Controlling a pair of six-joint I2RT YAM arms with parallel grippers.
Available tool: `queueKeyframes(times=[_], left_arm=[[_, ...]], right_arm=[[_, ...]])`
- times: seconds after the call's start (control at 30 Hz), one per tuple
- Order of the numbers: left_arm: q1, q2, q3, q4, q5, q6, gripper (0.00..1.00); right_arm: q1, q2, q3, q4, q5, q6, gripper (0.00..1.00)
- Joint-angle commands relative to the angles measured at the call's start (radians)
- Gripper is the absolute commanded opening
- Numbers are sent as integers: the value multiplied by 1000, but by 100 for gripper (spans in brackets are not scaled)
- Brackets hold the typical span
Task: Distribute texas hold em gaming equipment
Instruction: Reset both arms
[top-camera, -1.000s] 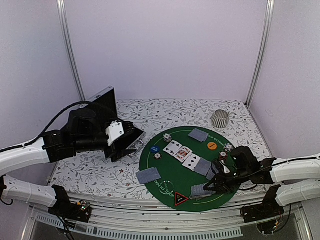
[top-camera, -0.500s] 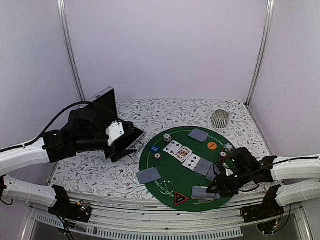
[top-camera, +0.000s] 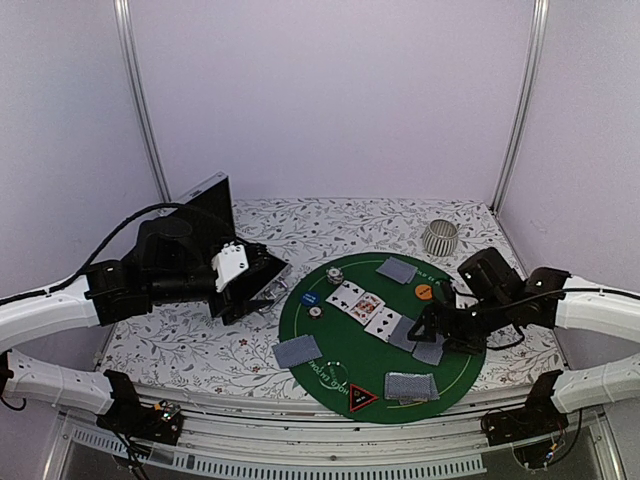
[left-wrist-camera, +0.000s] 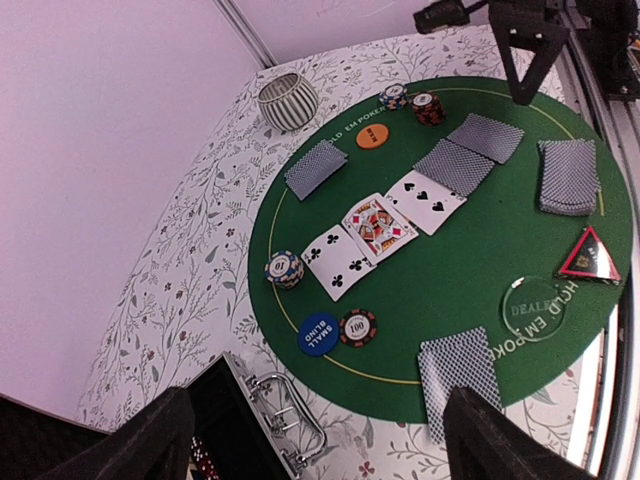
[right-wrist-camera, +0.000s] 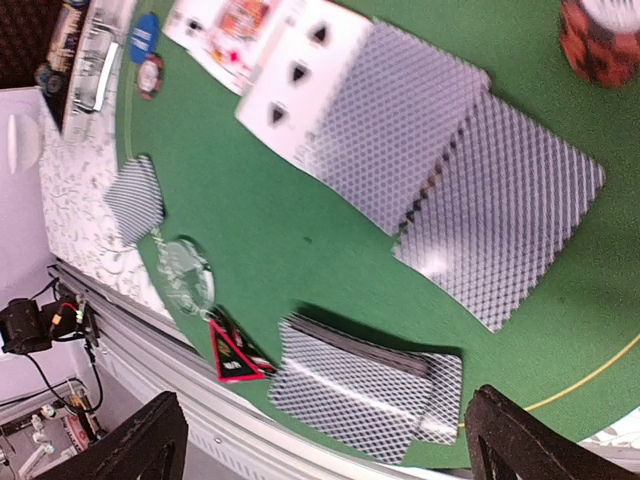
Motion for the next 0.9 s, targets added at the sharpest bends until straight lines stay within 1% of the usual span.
queueKeyframes(times=[0.0, 0.03, 0.1, 0.17, 0.23, 0.33, 0.43, 0.47, 0.53, 0.6, 0.63, 0.7, 0.77, 0.83, 0.87], left_arm=[[-4, 10, 13, 3, -2, -6, 89], [-4, 12, 12, 10, -13, -8, 89], [-2, 18, 10, 33, -40, -17, 89], [1, 22, 7, 61, -74, -30, 90], [14, 24, 3, 95, -111, -47, 91], [64, 23, -12, 171, -178, -92, 92], [151, 22, -27, 269, -235, -154, 93], [188, 22, -30, 304, -253, -187, 93], [301, 18, -35, 371, -283, -288, 93], [406, 3, -51, 446, -314, -385, 93], [447, -9, -65, 481, -339, -424, 93], [520, -38, -106, 556, -401, -482, 93], [566, -73, -155, 628, -489, -500, 93], [606, -110, -199, 688, -597, -498, 95], [626, -125, -223, 719, -629, -493, 96]], right_arm=[[9, 66, 228, -42, 64, -170, 99], [9, 93, 316, -36, 68, -254, 99], [1, 161, 442, -18, 116, -369, 99], [-34, 208, 525, 55, 153, -483, 99], [-108, 230, 567, 166, 138, -553, 99], [-294, 217, 555, 342, 59, -620, 99], [-498, 175, 487, 496, 41, -657, 99], [-590, 158, 454, 553, 28, -659, 99], [-732, 121, 361, 643, -35, -651, 99], [-855, 85, 262, 749, -96, -631, 99], [-905, 63, 204, 808, -102, -630, 99], [-976, 39, 103, 909, -86, -644, 99], [-1027, 27, 19, 992, -82, -659, 99], [-1054, 23, -54, 1075, -109, -686, 99], [-1055, 20, -94, 1122, -115, -707, 99]])
